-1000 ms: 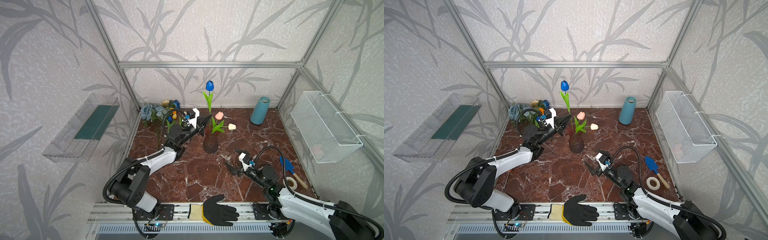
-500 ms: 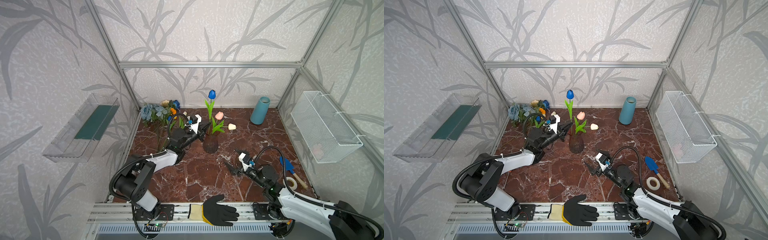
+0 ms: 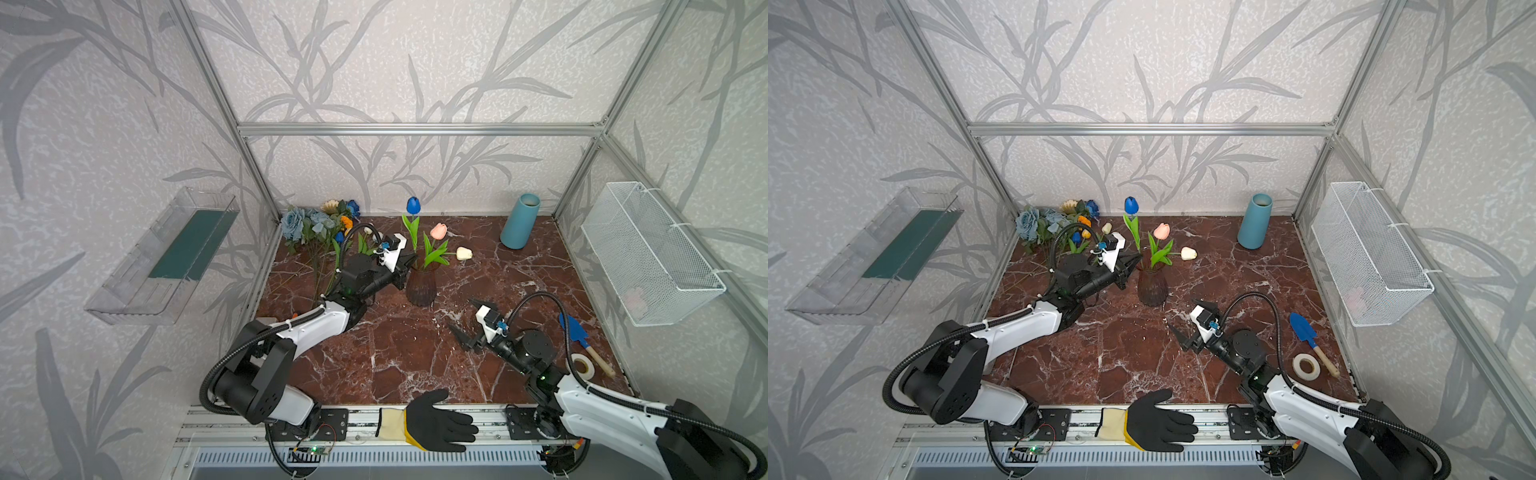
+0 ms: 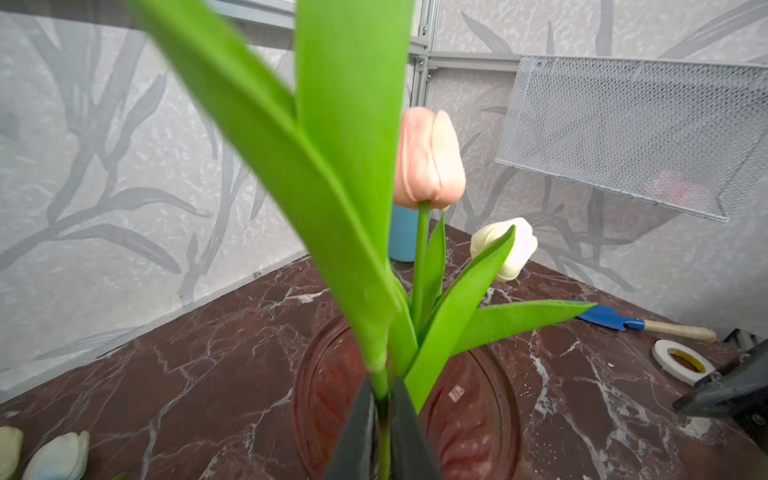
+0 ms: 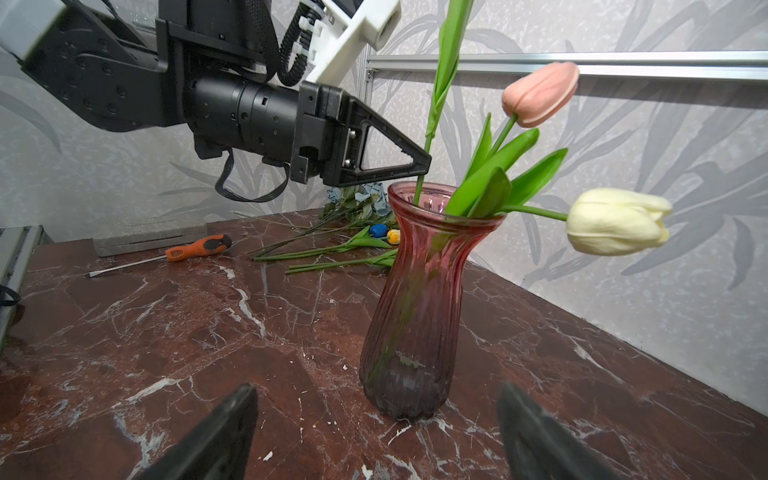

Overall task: Arrange the flowers into the vase
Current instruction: 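Lower the blue tulip stem into the vase and open the left gripper, then move the left gripper back down to the flower pile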

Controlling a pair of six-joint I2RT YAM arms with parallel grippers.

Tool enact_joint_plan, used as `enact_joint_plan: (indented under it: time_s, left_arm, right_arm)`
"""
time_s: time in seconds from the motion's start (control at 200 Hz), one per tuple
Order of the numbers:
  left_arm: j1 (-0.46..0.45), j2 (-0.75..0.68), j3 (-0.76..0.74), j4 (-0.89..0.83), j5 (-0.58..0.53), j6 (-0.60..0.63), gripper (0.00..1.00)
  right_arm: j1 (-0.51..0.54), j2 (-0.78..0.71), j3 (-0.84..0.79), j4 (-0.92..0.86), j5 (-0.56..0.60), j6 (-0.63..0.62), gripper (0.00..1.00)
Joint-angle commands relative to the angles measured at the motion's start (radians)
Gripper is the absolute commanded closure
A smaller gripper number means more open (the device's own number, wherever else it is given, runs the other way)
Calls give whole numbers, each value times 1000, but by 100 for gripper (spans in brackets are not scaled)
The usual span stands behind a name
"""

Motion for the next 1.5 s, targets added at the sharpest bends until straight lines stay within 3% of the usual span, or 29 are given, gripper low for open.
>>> enact_joint_plan:
  time_s: [0.0,0.325,0.76,0.885,0.985,1.05,1.28,1.395,1.5]
  left_arm:
    - [-3,-60,13,-123,-28,53,86]
    - [-3,-81,124,-304,-54,98,84]
    - [-3,-93,188,-367,-55,108,83]
    - [-1,-130,160,-381,-69,117,67]
    - [0,-182,120,-393,-73,139,40]
    - [3,-218,98,-419,-75,163,30]
    - [54,-334,-31,-449,-219,185,26]
    - [137,-338,-73,-413,-317,145,27]
    - [258,-245,-41,-425,-342,33,28]
  right_arm:
    - [5,2,1,19,-5,-7,9]
    - [5,13,0,25,-3,-5,9]
    - [5,12,1,25,-6,-4,9]
    - [5,-7,-2,14,-3,-5,9]
    - [5,-23,0,-1,-5,-2,9]
    - [5,-25,-2,0,-6,1,9]
    - [5,-32,-5,2,-10,6,9]
    - [5,-36,-6,2,-11,8,9]
    - [5,-30,-6,9,-15,12,9]
